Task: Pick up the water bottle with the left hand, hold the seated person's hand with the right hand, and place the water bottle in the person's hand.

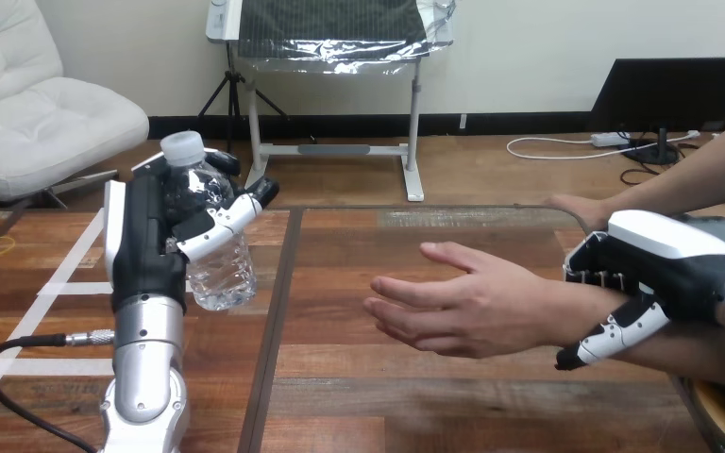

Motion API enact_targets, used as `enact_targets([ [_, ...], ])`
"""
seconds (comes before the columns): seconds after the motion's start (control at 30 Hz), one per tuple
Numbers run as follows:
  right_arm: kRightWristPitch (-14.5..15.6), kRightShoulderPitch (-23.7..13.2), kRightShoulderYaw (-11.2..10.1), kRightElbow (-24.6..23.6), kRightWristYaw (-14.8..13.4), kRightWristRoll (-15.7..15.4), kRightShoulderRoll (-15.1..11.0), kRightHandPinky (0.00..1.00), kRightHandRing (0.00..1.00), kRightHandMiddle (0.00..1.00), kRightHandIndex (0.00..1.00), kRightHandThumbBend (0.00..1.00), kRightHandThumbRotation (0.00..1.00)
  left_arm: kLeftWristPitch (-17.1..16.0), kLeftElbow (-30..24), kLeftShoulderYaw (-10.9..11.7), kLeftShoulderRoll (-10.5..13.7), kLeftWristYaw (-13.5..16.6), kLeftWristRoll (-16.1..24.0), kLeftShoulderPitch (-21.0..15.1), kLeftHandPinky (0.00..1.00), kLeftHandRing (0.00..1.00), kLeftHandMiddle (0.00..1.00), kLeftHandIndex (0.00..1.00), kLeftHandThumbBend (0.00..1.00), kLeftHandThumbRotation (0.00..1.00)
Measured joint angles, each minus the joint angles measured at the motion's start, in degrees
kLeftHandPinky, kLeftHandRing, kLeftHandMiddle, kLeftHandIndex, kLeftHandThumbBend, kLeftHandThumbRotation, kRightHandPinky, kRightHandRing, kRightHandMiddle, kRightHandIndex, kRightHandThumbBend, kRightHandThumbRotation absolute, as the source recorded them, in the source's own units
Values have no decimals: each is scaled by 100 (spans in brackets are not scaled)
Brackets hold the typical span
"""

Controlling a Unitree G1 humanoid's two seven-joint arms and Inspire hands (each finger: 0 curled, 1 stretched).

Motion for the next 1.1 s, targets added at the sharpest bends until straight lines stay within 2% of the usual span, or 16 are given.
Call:
enact_targets([
  [0.63,-50,-208,0,1,144,109,105,29,34,39,43,86,32,-13,299,-29,-19,-6,33,-344,26,31,37,43,66,0],
  [1.1,-82,-305,1,11,152,123,148,29,33,39,42,87,30,-102,389,-100,-50,-23,81,-575,26,32,38,43,66,0],
])
